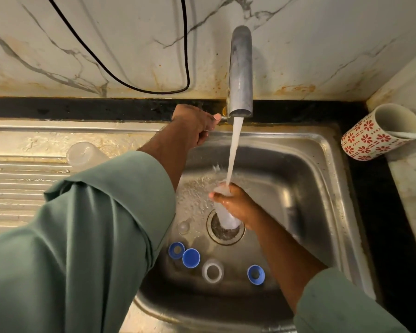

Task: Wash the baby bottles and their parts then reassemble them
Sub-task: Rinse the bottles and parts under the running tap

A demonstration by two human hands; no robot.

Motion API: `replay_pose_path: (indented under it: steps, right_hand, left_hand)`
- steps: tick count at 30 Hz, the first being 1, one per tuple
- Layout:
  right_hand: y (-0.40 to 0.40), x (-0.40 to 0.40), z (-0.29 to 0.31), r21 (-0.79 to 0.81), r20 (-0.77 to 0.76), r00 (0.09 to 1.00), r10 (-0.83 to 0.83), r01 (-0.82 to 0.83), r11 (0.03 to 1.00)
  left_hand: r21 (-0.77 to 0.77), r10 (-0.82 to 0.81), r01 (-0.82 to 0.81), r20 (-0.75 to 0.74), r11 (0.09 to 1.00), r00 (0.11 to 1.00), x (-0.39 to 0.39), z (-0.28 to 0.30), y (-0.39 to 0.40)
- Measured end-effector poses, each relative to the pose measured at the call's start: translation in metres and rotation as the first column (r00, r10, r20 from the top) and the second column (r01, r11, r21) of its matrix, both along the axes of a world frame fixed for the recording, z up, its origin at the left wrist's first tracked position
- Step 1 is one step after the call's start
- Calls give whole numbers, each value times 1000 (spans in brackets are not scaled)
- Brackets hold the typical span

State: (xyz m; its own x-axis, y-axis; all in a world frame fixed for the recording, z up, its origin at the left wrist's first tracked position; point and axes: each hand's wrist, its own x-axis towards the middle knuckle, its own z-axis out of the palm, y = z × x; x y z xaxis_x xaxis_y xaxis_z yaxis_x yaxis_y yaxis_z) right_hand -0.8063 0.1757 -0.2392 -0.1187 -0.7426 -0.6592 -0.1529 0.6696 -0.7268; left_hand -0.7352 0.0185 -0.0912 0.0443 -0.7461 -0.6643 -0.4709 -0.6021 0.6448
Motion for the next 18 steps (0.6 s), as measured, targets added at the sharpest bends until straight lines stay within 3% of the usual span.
replay_pose_path:
  steps: [1, 3, 7, 12, 15, 18]
  right_hand:
    - [3, 0, 1, -84, -100, 994, 41, -49, 995]
    - [7, 0, 6, -232, -215, 976, -32, -19, 973]
    - [9, -1, 13, -400, -235, 946, -224, 116, 909]
    - [7, -6, 18, -447, -239, 933, -268, 139, 883]
    - [6, -8, 19, -428, -258, 944, -208, 82, 900]
    - [0, -8, 20, -442, -246, 928, -278, 148, 885]
  left_hand:
    - [7, -1, 1, -5, 1000, 1000, 0, 1, 1]
    - [18, 2, -2, -21, 1000, 1000, 0, 3, 1]
    - [14, 27, -26, -52, 1000, 998, -2, 1, 1]
    - [-37, 61, -64, -79, 997, 995, -4, -1, 3]
    - [-32, 65, -69, -95, 997, 993, -2, -3, 3]
    - [-39, 82, -86, -105, 995, 991, -2, -4, 0]
